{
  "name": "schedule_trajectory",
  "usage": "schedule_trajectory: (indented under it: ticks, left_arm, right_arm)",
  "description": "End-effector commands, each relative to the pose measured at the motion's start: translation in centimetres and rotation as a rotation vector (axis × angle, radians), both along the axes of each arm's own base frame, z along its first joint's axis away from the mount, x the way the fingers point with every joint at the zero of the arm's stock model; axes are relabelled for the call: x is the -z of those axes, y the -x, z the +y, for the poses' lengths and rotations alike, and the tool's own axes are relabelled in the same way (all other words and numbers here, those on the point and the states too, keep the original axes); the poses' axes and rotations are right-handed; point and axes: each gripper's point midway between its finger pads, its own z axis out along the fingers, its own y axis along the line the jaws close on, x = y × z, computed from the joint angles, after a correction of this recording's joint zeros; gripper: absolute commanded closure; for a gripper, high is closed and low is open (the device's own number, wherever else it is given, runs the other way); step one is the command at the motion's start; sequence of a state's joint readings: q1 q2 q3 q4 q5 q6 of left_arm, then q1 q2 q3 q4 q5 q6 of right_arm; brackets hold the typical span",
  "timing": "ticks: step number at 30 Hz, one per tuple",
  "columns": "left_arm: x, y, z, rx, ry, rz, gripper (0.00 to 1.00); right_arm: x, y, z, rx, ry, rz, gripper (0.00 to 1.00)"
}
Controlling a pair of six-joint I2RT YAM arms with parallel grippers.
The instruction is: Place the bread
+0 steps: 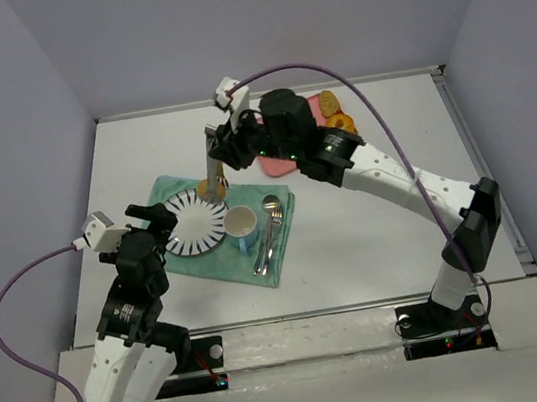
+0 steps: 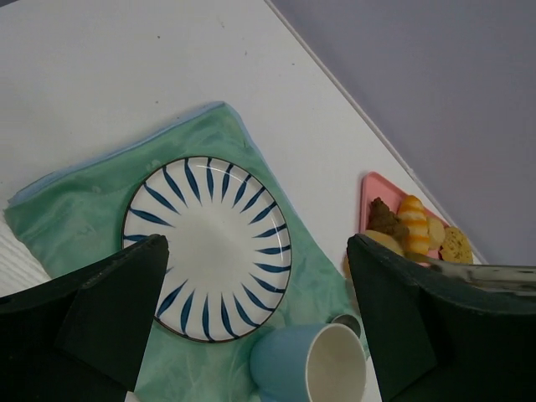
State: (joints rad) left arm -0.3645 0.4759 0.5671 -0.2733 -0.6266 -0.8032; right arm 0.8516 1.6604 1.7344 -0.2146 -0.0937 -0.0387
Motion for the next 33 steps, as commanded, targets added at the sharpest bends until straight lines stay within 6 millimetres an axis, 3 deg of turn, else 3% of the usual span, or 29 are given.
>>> schedule_trajectory:
  ticks: [1, 2, 3, 5, 6, 8, 11, 13, 24, 33]
  left_arm:
    - [-2.0, 0.2, 0.5, -0.035, 0.043, -0.068, 0.01]
    - [-2.0, 0.3, 0.6, -0.041, 0.047, -0.069, 0.01]
    - [-2.0, 0.3, 0.6, -0.040, 0.050, -0.070, 0.01]
    - [-2.0, 0.4, 0.6, -0.042, 0.054, -0.072, 0.01]
    - [-1.9, 0.4, 0.6, -0.041, 0.056, -0.074, 0.01]
    - [-1.7, 0.4, 0.6, -0.040, 0.055, -0.069, 0.01]
    - [-1.7, 0.5, 0.7, -0.047, 0.058, -0.073, 0.01]
    - [-1.7, 0.6, 0.8, -0.048, 0.060, -0.076, 0.01]
    - [-1.6, 0.8, 1.1, -0.063, 0.063, -0.078, 0.01]
    - [-1.6, 0.8, 1.2, -0.073, 0.061, -0.076, 0.01]
  right_arm:
    - [0.4, 2.3, 6.1, -0.153, -0.011, -0.036, 0.81]
    - [0.5, 3.0, 7.2, -0.172, -0.012, -0.046, 0.81]
    - [2.1, 2.5, 8.2, -0.164, 0.010, -0.032, 0.81]
    - [2.9, 2.1, 9.2, -0.157, 0.019, -0.030, 0.81]
    - [3.3, 3.0, 10.3, -0.172, 0.025, -0.029, 0.81]
    - [5.4, 2.7, 11.4, -0.164, 0.063, -0.026, 0.80]
    - [7.0, 2.8, 12.6, -0.149, 0.094, -0.027, 0.78]
    - [7.8, 2.4, 12.9, -0.137, 0.105, -0.021, 0.71]
    - [6.4, 2.4, 13.4, -0.124, 0.078, -0.037, 0.50]
    - [6.0, 1.3, 13.2, -0.067, 0.076, -0.055, 0.49]
